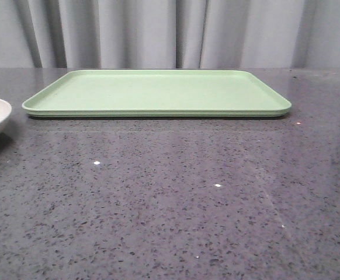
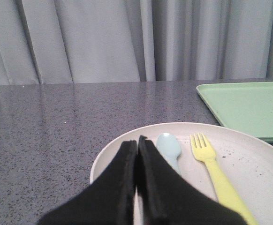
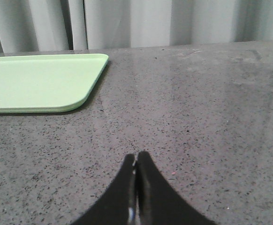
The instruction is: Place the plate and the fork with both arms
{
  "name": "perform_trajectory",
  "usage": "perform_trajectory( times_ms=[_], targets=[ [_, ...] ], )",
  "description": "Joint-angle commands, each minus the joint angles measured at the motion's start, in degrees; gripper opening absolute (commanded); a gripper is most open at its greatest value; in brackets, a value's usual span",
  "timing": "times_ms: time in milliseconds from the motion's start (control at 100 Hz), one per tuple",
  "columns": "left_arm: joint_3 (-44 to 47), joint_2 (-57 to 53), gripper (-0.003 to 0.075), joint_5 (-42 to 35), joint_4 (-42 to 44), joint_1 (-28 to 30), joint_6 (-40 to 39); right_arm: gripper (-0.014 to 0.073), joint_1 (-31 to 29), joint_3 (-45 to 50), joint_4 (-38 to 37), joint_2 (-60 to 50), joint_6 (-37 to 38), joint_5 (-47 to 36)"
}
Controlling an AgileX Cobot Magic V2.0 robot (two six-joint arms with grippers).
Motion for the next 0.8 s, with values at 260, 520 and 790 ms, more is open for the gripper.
perform_trajectory(
  times_ms=[260,520,790],
  targets=[
    [0.8,-1.9,-0.0020,-4.6,-0.1,0.1,0.0,-0.0067,-0.3,-0.4,-0.4,-1.5,-0.6,-4.6],
    [0.8,-1.9,-0.0020,-5.2,-0.1,0.1,0.0,-0.0067,-0.3,-0.4,-0.4,-1.5,-0.6,-4.6],
    [0.8,-1.9,-0.0020,-5.7,-0.1,0.1,0.0,-0.0067,-0.3,-0.4,-0.4,-1.5,-0.6,-4.6]
  ],
)
